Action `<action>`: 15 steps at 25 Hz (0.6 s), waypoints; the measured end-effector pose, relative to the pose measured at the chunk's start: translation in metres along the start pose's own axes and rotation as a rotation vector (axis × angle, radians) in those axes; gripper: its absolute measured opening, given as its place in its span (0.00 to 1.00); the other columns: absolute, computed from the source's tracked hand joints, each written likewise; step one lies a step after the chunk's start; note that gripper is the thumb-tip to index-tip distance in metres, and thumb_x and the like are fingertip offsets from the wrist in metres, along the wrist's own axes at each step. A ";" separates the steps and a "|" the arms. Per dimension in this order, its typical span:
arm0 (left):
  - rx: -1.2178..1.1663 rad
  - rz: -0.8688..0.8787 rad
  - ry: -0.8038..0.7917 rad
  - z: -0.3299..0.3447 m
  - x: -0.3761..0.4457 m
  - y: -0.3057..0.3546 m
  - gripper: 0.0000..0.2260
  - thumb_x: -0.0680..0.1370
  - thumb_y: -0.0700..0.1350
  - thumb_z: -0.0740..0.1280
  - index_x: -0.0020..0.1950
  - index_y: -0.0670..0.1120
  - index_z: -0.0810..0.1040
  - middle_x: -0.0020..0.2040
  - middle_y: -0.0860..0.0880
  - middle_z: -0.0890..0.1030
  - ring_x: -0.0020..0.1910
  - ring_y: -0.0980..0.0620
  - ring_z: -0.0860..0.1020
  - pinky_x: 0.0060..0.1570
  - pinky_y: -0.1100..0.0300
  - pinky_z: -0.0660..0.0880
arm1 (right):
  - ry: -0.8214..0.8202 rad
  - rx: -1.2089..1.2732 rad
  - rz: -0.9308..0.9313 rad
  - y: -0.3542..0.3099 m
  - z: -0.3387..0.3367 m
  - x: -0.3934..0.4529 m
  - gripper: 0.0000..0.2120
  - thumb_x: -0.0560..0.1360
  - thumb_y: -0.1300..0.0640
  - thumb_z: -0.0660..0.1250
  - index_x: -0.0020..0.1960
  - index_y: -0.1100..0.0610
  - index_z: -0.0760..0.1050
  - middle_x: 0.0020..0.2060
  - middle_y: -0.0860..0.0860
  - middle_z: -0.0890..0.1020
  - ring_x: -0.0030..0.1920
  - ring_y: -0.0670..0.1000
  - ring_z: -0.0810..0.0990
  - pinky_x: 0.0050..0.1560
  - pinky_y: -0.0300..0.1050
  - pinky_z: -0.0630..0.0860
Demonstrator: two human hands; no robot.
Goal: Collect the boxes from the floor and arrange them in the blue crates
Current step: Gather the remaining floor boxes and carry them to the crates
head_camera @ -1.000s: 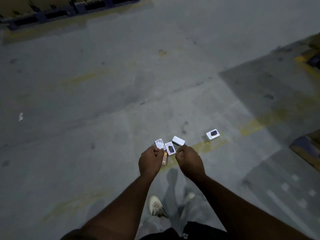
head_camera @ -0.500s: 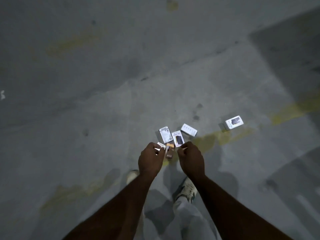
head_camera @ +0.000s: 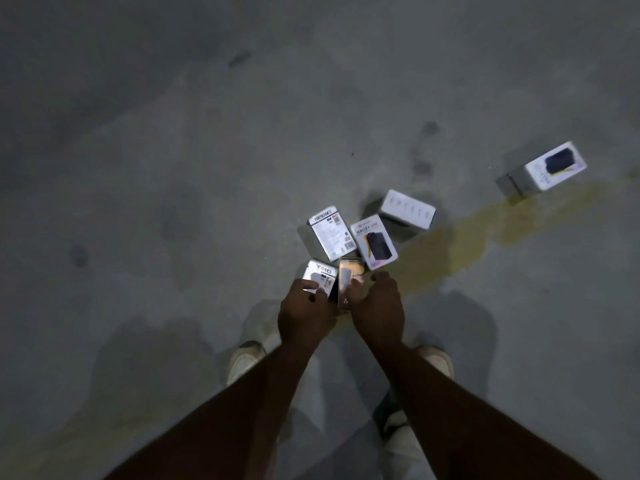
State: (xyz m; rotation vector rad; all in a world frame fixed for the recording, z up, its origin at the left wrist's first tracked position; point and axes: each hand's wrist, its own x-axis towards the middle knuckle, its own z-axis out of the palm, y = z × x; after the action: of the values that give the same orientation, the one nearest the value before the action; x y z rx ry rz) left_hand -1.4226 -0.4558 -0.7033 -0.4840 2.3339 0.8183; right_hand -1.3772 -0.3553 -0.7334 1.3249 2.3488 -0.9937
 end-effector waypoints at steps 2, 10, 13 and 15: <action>-0.035 -0.005 -0.004 0.012 0.023 -0.018 0.02 0.78 0.46 0.67 0.49 0.51 0.78 0.49 0.46 0.85 0.48 0.44 0.83 0.50 0.50 0.80 | -0.020 -0.162 -0.007 0.010 0.035 0.018 0.28 0.73 0.39 0.62 0.59 0.63 0.73 0.53 0.59 0.76 0.56 0.60 0.74 0.52 0.50 0.70; -0.145 -0.032 -0.109 0.043 0.064 -0.032 0.05 0.72 0.51 0.67 0.46 0.52 0.78 0.51 0.48 0.85 0.50 0.45 0.83 0.53 0.48 0.80 | -0.073 -0.066 0.192 0.023 0.077 0.045 0.34 0.65 0.44 0.73 0.61 0.61 0.66 0.56 0.60 0.78 0.58 0.61 0.78 0.53 0.53 0.76; -0.172 -0.015 -0.111 0.044 0.066 -0.030 0.09 0.75 0.49 0.71 0.54 0.49 0.81 0.52 0.49 0.85 0.50 0.48 0.83 0.54 0.52 0.80 | -0.022 0.010 0.247 0.024 0.064 0.033 0.31 0.66 0.42 0.71 0.59 0.60 0.66 0.54 0.59 0.79 0.56 0.61 0.79 0.51 0.53 0.76; -0.285 -0.084 -0.110 0.040 0.063 -0.028 0.14 0.73 0.50 0.75 0.56 0.48 0.79 0.53 0.48 0.85 0.50 0.47 0.83 0.52 0.49 0.82 | 0.019 0.066 0.268 0.022 0.048 0.017 0.29 0.67 0.41 0.69 0.59 0.58 0.67 0.53 0.56 0.80 0.54 0.60 0.80 0.51 0.52 0.76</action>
State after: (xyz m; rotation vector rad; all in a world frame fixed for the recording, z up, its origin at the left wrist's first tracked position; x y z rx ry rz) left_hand -1.4385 -0.4589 -0.7817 -0.6357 2.0918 1.1142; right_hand -1.3726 -0.3694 -0.7868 1.6282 2.0949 -0.9847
